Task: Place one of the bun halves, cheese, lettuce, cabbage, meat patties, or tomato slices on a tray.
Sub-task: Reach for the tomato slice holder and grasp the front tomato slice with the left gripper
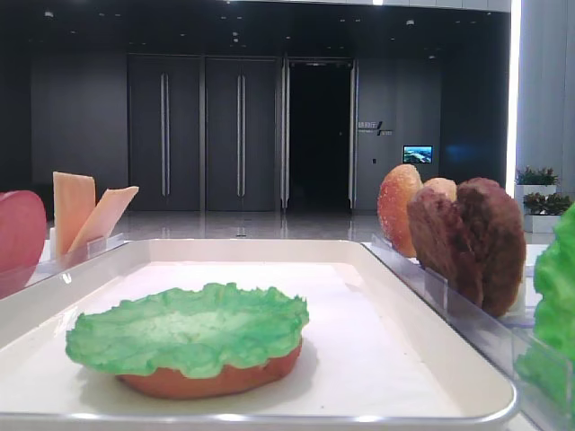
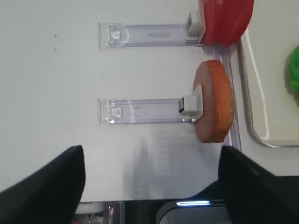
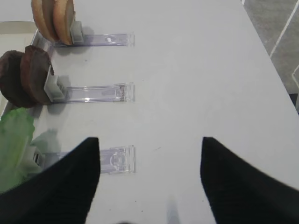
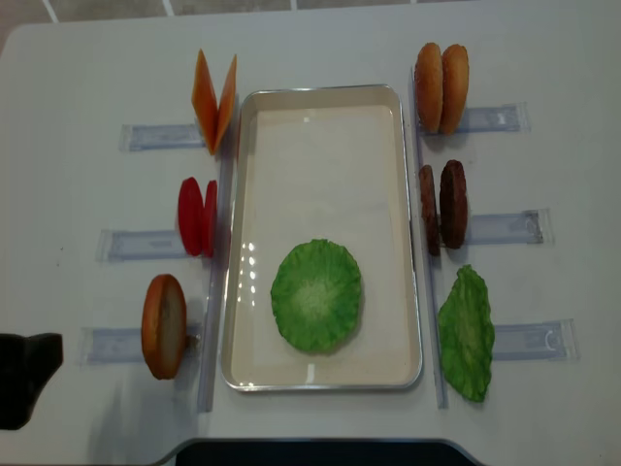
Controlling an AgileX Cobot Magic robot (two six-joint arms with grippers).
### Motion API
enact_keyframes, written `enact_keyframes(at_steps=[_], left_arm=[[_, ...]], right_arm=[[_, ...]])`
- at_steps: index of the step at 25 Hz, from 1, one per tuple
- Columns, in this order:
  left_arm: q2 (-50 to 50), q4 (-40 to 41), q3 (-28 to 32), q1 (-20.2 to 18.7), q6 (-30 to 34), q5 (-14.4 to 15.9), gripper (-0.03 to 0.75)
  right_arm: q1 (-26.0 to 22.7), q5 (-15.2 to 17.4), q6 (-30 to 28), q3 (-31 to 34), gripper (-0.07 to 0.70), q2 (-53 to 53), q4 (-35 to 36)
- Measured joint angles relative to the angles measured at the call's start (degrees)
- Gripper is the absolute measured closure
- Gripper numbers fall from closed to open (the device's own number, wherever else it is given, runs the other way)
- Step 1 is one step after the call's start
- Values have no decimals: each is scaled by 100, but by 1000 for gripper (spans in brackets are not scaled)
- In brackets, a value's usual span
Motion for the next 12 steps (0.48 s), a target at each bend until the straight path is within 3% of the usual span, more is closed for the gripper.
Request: enact_keyframes(at_steps=[12], left_arm=[[1872,0,-769,0,-130,12,24]], right_arm=[[0,0,0,0,161,0,0]])
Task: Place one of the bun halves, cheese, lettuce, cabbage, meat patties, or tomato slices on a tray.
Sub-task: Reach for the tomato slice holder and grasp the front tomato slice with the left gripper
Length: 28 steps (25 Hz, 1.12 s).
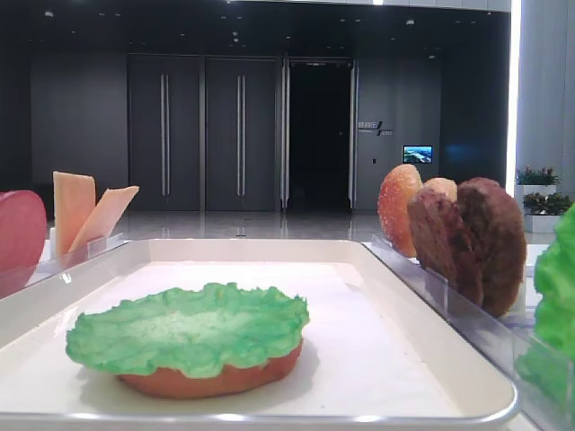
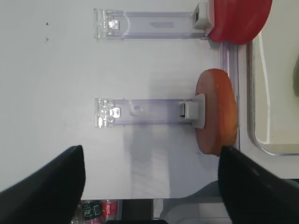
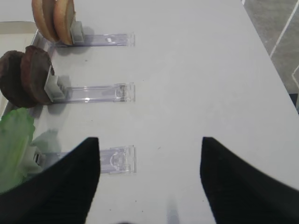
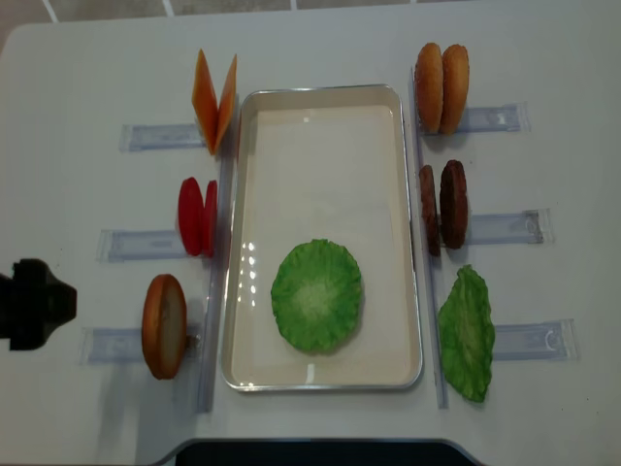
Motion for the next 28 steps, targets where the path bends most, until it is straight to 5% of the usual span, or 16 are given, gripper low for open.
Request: enact_keyframes(at_steps=[15,28], left_arm=[[2437,16,-2072,0,-70,261,24],[4069,222,-3277,0,-117,361,24]], right_arm=[[0,0,0,0,161,0,0],[0,0,0,0,161,0,0]])
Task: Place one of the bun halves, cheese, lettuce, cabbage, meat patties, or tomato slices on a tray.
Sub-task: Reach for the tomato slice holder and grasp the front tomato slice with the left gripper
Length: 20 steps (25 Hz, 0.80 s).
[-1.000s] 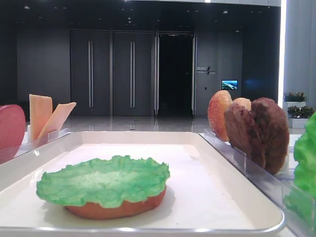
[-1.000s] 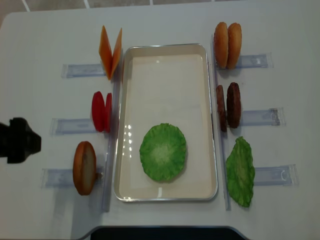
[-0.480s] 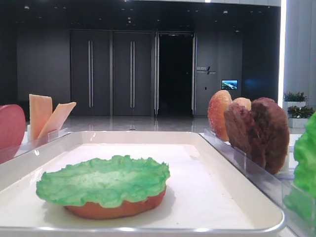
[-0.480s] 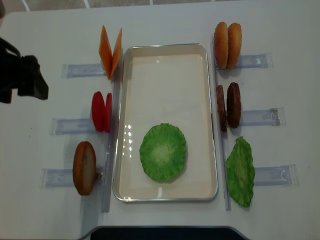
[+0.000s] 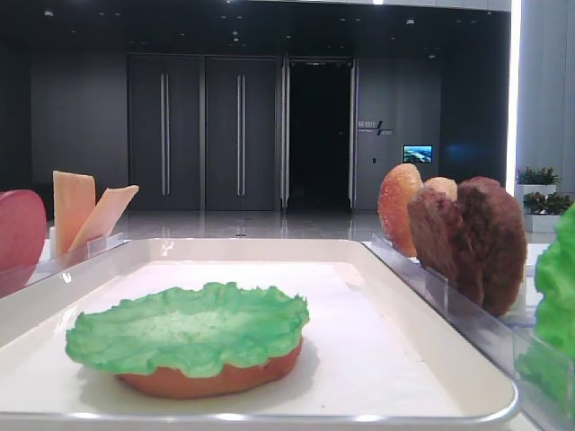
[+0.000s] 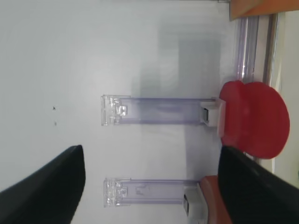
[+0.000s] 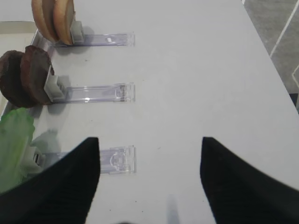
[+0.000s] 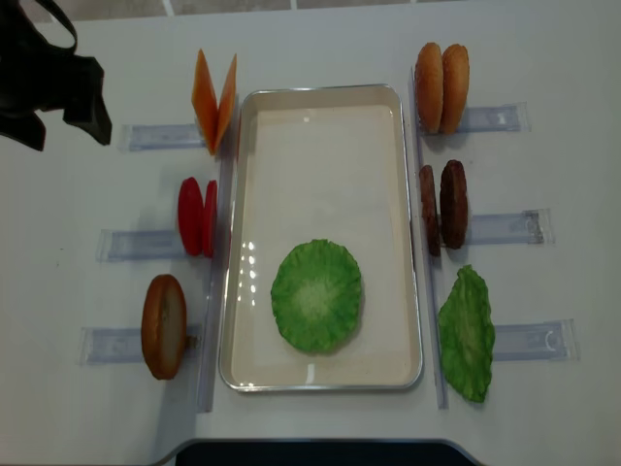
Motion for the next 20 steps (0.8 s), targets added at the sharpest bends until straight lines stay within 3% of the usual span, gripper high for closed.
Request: enact_keyframes(at_steps=[11,20], left_arm=[[683,40,-396,-8,-6,-93,24],[700,149,-396,-669,-443,-130,24]], right_arm=[[0,0,0,0,161,0,0],[0,0,0,0,161,0,0]])
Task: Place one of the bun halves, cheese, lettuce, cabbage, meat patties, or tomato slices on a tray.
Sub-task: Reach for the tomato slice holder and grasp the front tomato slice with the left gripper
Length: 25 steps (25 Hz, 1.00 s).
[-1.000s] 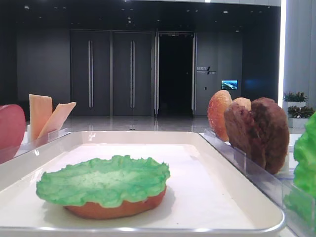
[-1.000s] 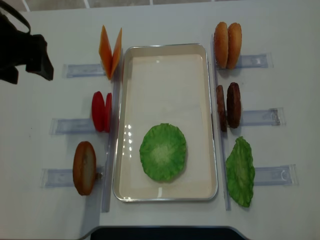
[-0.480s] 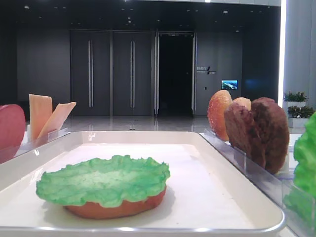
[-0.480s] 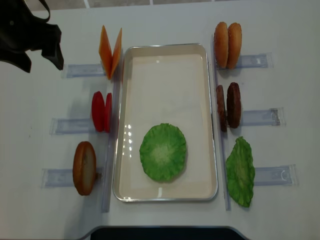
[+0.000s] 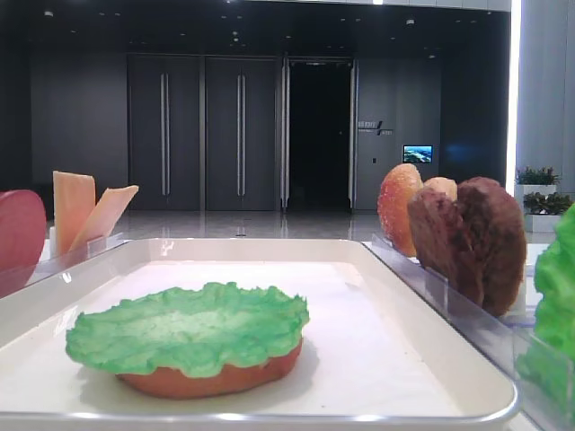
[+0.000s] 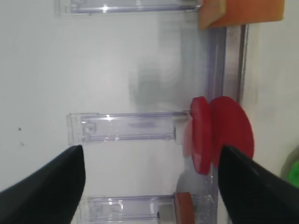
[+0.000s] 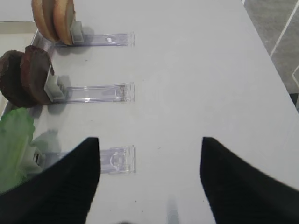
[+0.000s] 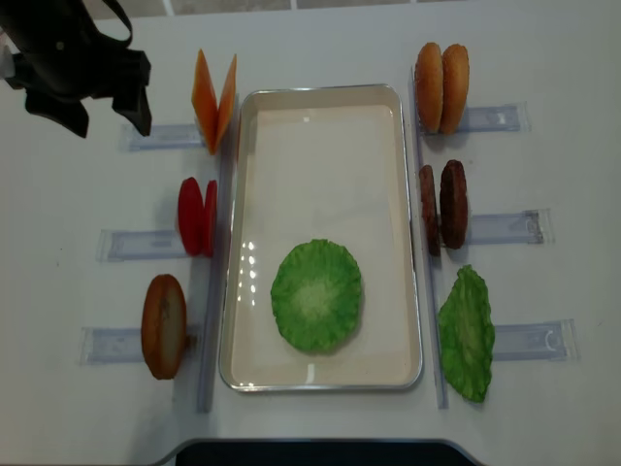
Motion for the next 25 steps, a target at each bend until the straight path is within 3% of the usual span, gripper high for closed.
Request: enact_keyframes(at_steps=[16,25], left_arm=[[191,0,-5,-1360,-1286,0,22],[583,-20,-5,-1658,-1480,-6,22]], right_arm=[[0,0,0,0,161,0,0],[0,0,0,0,161,0,0]])
